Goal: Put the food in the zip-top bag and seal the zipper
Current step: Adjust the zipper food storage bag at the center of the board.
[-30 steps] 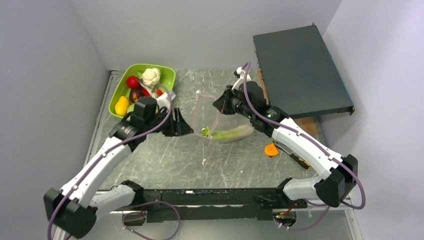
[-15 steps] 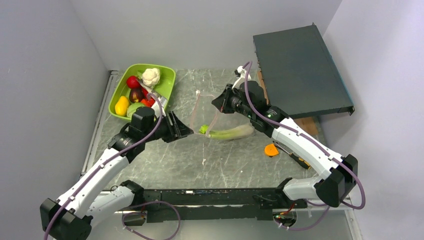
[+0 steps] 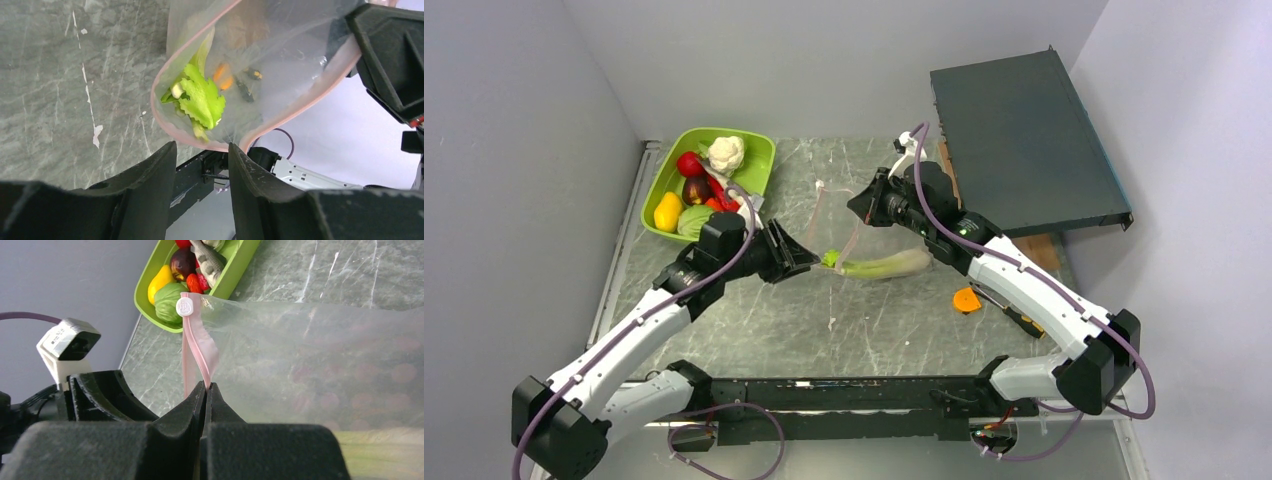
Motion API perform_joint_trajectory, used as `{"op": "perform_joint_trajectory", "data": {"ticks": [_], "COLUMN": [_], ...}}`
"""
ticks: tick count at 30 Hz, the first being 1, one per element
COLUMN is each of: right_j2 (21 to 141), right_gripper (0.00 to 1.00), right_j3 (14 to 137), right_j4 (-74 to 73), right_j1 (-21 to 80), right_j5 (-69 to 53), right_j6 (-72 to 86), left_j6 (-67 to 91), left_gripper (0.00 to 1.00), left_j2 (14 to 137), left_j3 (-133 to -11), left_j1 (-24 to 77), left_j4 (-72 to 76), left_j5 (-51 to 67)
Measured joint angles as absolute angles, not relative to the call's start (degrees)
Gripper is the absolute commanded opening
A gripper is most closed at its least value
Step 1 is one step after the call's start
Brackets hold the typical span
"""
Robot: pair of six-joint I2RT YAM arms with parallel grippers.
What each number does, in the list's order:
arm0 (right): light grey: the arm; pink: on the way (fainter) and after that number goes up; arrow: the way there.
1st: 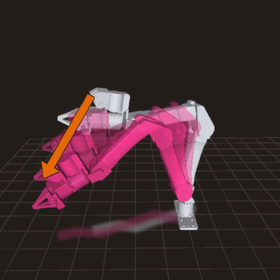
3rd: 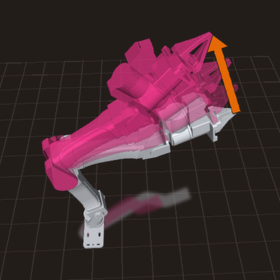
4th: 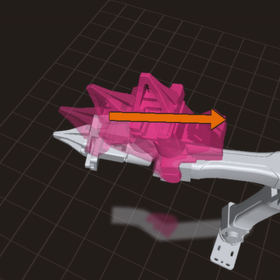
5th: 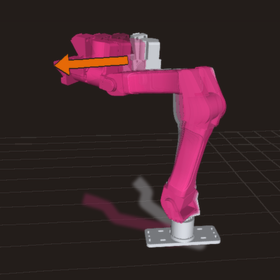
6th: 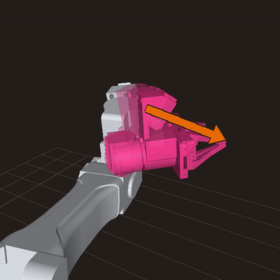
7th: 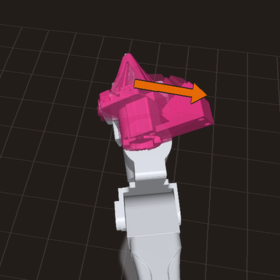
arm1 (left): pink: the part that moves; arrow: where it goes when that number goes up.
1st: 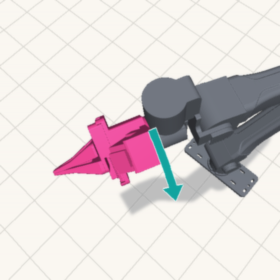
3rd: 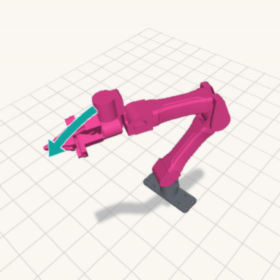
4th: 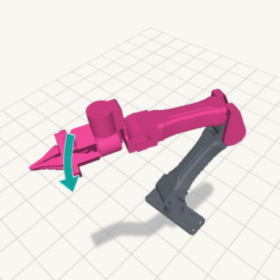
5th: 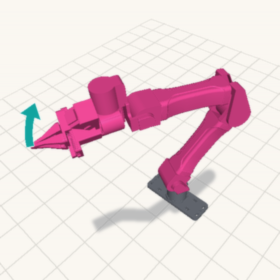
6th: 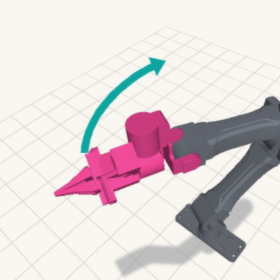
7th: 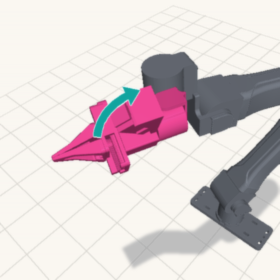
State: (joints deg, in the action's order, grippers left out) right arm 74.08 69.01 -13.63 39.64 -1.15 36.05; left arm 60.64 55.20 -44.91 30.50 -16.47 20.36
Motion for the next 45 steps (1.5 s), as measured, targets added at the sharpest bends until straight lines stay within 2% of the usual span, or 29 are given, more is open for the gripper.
{"op": "perform_joint_trajectory", "data": {"ticks": [9,18,22,29,39,42,45], "right_j2": [73.73,73.69,73.69,73.67,73.06,73.06,73.06], "right_gripper": [0.0,0.0,0.0,0.0,0.0,0.0,0.0], "right_j3": [68.99,68.73,68.71,68.71,68.69,68.69,68.4], "right_j4": [-13.63,-13.61,-13.61,-13.63,-13.43,-13.1,-12.53], "right_j1": [39.64,39.64,39.64,39.64,39.64,39.64,39.64], "right_j5": [-1.15,-1.67,-2.04,-2.2,-2.39,-3.07,-3.55], "right_j6": [36.05,36.29,36.47,36.53,36.82,37.28,37.69], "left_j6": [64.12,64.75,64.53,62.06,61.76,61.73,61.52], "left_gripper": [0.29,0.28,0.24,0.36,0.35,0.31,0.19], "left_j2": [56.69,59.66,61.49,61.71,61.34,61.34,61.52], "left_j3": [-43.03,-42.33,-42.33,-42.35,-41.91,-40.93,-40.6], "left_j1": [31.55,32.38,32.84,33.04,33.04,33.04,33.04], "left_j4": [-15.68,-12.6,-11.62,-11.4,-7.86,-6.57,-5.76], "left_j5": [19.33,19.64,19.77,19.49,19.73,19.81,19.9]}}
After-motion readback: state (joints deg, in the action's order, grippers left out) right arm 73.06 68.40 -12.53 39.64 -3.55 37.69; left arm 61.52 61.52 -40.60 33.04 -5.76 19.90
